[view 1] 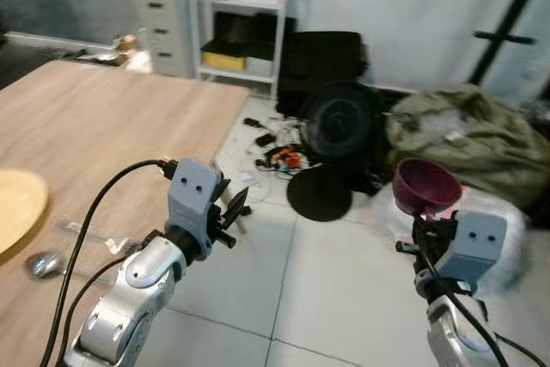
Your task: Setting the table
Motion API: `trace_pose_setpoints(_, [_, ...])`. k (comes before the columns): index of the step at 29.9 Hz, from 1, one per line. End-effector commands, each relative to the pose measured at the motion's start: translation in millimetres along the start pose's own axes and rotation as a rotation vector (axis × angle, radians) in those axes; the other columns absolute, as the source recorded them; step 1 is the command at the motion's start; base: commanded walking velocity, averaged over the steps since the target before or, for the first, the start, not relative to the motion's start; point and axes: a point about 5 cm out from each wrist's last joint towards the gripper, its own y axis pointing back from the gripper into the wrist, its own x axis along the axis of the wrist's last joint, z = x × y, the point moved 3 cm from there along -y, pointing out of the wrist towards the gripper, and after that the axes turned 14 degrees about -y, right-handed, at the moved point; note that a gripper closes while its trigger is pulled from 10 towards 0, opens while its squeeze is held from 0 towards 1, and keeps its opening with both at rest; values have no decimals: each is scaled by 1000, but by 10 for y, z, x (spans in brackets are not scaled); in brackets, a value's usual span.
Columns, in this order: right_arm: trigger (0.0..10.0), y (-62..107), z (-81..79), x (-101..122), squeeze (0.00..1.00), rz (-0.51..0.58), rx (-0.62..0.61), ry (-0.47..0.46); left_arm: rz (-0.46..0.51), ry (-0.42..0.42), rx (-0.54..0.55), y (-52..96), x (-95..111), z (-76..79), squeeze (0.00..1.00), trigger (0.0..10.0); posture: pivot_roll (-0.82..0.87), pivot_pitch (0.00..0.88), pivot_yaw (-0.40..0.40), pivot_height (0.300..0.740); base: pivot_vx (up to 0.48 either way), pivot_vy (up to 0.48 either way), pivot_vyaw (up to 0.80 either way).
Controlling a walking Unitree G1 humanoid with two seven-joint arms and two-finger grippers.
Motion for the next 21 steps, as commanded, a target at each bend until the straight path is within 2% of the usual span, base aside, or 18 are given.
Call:
trace_pose_setpoints(1, [10000, 13, 5, 5, 0, 2, -1, 1, -20, -3, 6, 27, -59, -20, 0, 10000, 8, 125, 60, 740, 0, 0, -781])
trace_pose_setpoints(16, [10000, 16, -6, -7, 0, -3, 1, 3, -43, -23, 16, 18, -100, -46, 0, 10000, 9, 125, 64, 740, 0, 0, -781])
trace_pose_setpoints(21, [10000, 14, -5, -6, 0, -2, 1, 4, -25, 20, 18, 11, -68, -48, 0, 10000, 8, 124, 65, 740, 0, 0, -781])
